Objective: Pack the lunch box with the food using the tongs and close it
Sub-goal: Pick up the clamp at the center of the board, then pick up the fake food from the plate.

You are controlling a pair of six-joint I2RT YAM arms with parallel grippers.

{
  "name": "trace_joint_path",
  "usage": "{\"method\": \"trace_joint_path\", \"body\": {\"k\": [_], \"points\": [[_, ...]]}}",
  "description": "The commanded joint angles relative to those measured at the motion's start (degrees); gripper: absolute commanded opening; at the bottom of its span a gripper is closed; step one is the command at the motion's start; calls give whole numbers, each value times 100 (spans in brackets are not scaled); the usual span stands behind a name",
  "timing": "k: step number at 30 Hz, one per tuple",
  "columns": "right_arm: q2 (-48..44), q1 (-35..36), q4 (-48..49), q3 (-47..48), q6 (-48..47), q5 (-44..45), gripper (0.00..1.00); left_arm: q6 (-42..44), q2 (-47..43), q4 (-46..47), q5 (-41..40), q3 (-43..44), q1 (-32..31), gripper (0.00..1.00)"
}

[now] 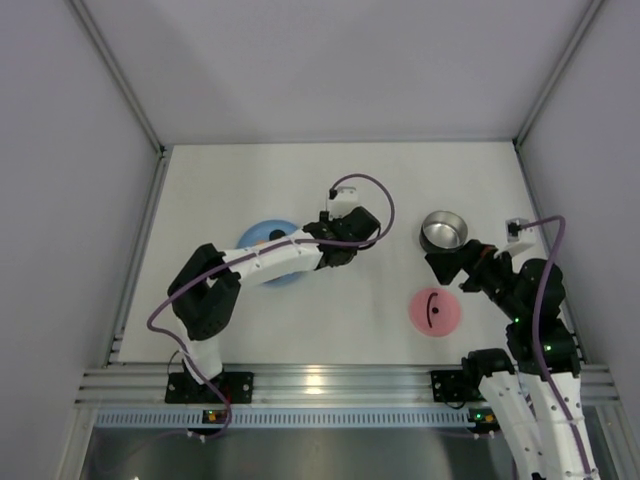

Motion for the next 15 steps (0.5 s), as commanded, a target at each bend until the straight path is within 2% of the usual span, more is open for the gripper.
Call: {"method": "trace_joint_path", "body": {"k": [1, 9, 15], "points": [[74, -84, 497, -13, 81, -71, 99, 3, -673, -212, -118, -171, -23, 51], [153, -84, 690, -163, 195, -124, 99, -59, -1981, -635, -74, -804, -23, 51], [215, -84, 804, -294, 230, -124, 99, -286, -2816, -1346, 58, -1208, -23, 50]]}}
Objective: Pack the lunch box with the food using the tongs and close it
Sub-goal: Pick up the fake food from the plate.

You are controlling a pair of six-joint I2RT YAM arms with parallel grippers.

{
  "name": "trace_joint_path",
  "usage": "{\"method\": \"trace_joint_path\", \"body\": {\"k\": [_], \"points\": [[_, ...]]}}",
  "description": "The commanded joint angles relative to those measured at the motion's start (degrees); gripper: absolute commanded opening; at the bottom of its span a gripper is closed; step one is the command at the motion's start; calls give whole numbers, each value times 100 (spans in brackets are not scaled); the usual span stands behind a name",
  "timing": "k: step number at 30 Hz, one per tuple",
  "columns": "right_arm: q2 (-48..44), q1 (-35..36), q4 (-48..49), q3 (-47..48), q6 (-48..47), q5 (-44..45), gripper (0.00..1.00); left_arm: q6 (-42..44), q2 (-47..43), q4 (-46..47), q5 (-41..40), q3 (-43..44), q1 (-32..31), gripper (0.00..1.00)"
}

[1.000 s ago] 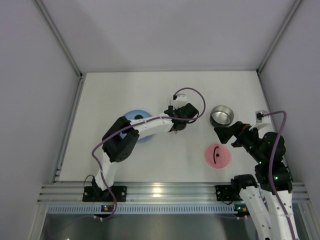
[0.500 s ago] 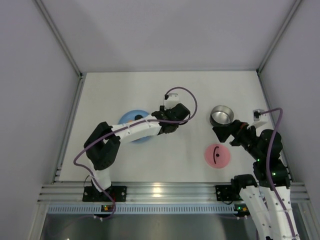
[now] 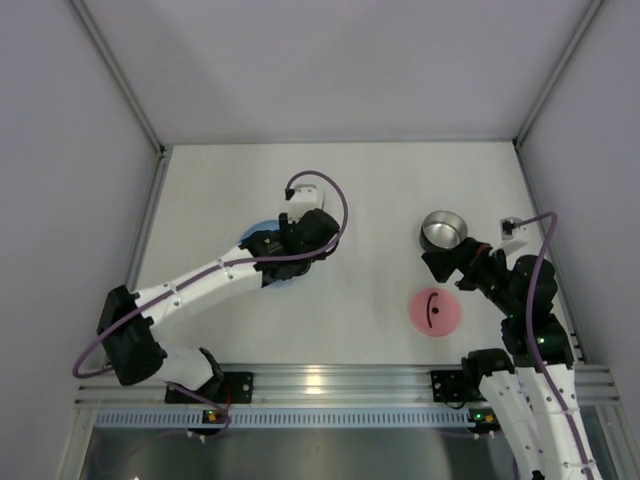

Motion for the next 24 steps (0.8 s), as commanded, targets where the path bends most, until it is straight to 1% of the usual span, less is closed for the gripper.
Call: {"method": "trace_joint_path", "body": {"k": [1, 5, 7, 8, 11, 14, 19, 22, 24], "points": [[59, -84, 500, -45, 79, -56, 99, -321, -543, -723, -25, -251, -23, 51], [68, -93, 579, -133, 106, -65, 99, -603, -1140, -1146, -52, -620, -23, 51], [68, -84, 623, -194, 132, -56, 99, -709, -1736, -1321, -17, -901, -23, 50], [94, -84, 658, -238, 141, -56, 99, -753, -1861, -1401, -16, -1024, -23, 50], [130, -93, 702, -274, 185, -73, 99, -876, -2291, -1682, 115, -1130, -23, 50], [156, -84, 747, -318, 220, -100, 100, -964, -2634, -1981, 264, -1244, -23, 50], [112, -84, 791, -406, 264, -109, 100, -1210, -2925, -2438, 256, -1429, -23, 49], [112, -84, 843, -450, 290, -144, 99, -1324, -3092, -2413, 335, -1675, -31, 46], [130, -84, 843, -441, 282, -144, 100, -1360, -3180, -2387, 405, -1684, -32, 46]]}}
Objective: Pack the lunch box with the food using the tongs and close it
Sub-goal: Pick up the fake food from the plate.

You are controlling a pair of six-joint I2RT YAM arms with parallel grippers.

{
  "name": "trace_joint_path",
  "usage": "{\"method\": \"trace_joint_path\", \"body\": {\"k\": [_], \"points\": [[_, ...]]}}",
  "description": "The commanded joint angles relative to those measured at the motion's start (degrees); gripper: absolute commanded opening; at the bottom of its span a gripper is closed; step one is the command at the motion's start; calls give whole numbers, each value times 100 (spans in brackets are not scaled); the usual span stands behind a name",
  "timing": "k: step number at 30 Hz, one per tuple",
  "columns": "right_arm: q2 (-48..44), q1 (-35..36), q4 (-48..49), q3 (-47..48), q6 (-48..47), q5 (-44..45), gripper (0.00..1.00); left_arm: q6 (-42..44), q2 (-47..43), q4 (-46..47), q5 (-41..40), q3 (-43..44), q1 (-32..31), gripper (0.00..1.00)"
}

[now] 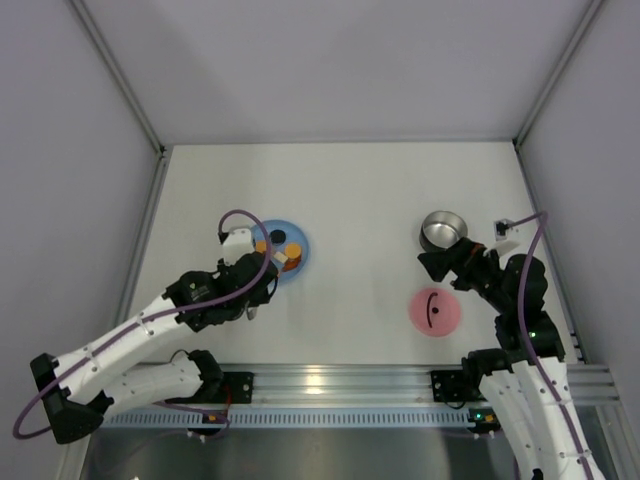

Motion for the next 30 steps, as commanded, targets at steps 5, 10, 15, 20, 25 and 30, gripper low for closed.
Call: {"method": "trace_joint_path", "body": {"k": [5, 10, 15, 20, 25, 30], "points": [[27, -84, 393, 62, 24, -83, 99, -318, -57, -61, 47, -117, -29, 46], [1, -84, 393, 36, 32, -83, 99, -361, 57, 159, 3, -337, -29, 46], [10, -84, 375, 44, 24, -100, 100, -379, 154, 256, -85, -434, -29, 45], [-8, -93, 375, 36, 50, -100, 100, -300, 233, 361, -164, -460, -29, 45], [-43, -84, 367, 18, 68, -118, 99, -256, 400, 467, -182, -460, -29, 44], [-52, -84, 358, 9, 50, -109, 99, -256, 576, 581, -164, -452, -29, 44]]}}
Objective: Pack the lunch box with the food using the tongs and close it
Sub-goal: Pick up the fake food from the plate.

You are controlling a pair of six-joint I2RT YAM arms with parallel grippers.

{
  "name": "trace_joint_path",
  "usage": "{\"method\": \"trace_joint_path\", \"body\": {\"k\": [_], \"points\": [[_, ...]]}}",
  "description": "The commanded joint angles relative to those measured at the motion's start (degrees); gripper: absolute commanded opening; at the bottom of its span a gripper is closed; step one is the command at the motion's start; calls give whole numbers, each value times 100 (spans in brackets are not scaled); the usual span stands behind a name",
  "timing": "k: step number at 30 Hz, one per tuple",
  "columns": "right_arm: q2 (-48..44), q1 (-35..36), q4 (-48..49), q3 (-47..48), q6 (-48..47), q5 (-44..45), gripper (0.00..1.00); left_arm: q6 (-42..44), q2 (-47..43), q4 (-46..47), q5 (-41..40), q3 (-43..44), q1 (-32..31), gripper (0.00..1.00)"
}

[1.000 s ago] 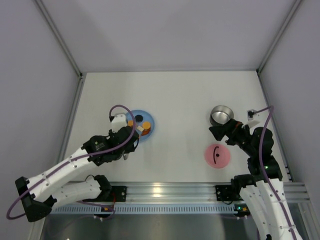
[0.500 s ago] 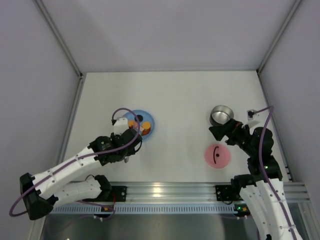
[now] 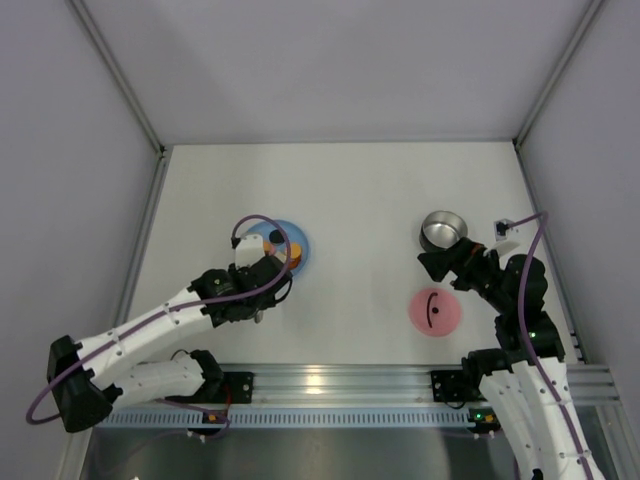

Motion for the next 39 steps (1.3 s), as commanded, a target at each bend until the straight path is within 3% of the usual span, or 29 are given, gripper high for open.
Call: {"method": "trace_joint_path", "body": {"k": [1, 25, 29, 36, 39], "points": [[-32, -86, 336, 20, 11, -105, 99, -3, 39, 334, -140, 12, -25, 44], [91, -86, 459, -24, 2, -166, 99, 15, 311, 431, -254, -41, -25, 38], [108, -86, 450, 2, -16, -175, 100, 15, 346, 448, -245, -32, -16, 31], [126, -77, 441, 55, -33, -184, 100, 129, 390, 343, -228, 362, -25, 3], [126, -86, 433, 55, -42, -184, 100, 269, 460, 168, -306, 844, -25, 1]]}}
